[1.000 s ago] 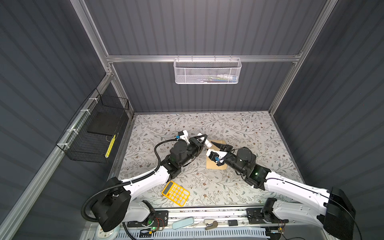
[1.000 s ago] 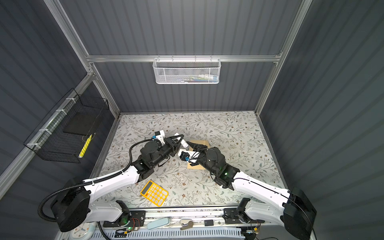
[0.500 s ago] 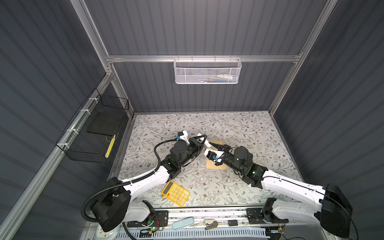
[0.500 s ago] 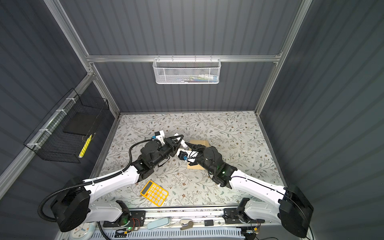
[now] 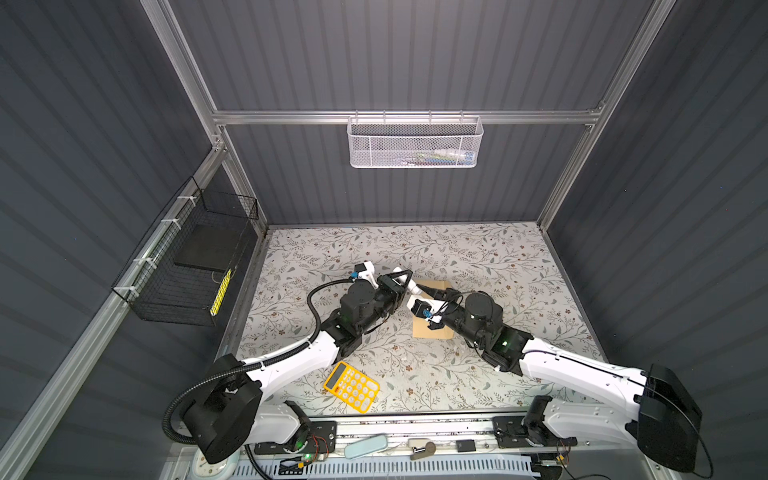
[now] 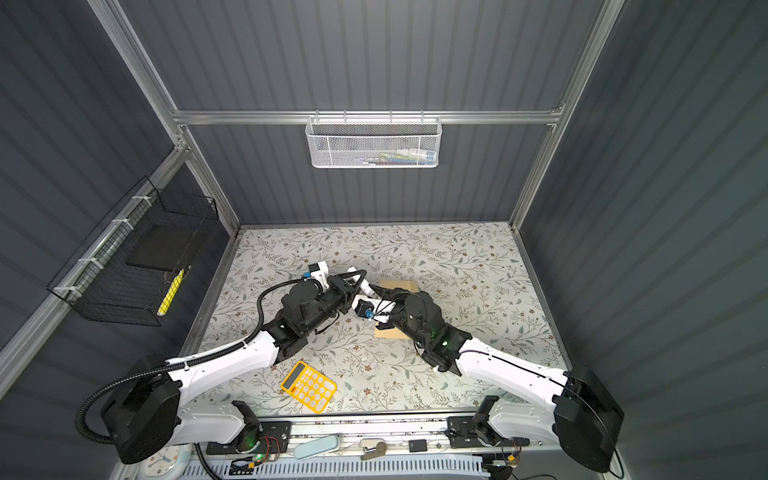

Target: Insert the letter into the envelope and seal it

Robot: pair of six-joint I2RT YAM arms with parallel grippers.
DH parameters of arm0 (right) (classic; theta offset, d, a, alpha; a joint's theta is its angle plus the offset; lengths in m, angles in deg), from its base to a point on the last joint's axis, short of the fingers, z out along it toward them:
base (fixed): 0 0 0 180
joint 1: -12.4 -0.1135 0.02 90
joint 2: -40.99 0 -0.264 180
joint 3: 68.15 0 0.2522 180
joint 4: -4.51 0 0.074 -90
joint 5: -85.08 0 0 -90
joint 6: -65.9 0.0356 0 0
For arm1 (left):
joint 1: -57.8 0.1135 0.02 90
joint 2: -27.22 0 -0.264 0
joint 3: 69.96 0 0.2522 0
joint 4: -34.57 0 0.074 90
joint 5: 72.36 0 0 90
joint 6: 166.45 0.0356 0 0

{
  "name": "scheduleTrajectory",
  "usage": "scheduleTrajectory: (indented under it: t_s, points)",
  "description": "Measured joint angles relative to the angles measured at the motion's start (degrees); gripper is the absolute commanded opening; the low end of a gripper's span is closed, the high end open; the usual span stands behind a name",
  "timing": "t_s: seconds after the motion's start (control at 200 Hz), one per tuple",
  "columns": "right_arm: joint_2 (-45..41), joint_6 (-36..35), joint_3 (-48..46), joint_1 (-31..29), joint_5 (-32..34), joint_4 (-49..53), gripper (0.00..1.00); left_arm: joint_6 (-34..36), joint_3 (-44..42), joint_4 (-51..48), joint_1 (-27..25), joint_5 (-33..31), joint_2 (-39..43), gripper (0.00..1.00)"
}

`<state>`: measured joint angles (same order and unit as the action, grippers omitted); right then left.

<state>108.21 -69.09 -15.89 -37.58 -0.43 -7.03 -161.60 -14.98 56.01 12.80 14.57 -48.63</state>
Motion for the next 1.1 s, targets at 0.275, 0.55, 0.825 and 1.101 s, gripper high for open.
scheduleTrajectory:
  t_s: [0.275, 0.55, 0.825, 1.101]
  points:
    - [0.9, 0.0, 0.7, 0.0, 0.7, 0.1, 0.27, 0.0, 0.0, -0.1, 0.2, -0.9, 0.0, 0.00]
    - [1.4, 0.1, 1.3, 0.0, 1.1, 0.1, 0.21, 0.0, 0.0, 0.0, 0.3, -1.4, 0.0, 0.00]
    - [1.5, 3.4, 2.8, -0.1, 1.5, 2.3, 0.16, -0.1, 0.0, 0.7, 0.5, -1.6, 0.0, 0.00]
    - [2.0, 10.7, 5.5, -0.1, 1.8, 6.4, 0.11, -0.1, 0.0, 1.4, 0.6, -2.2, 0.0, 0.00]
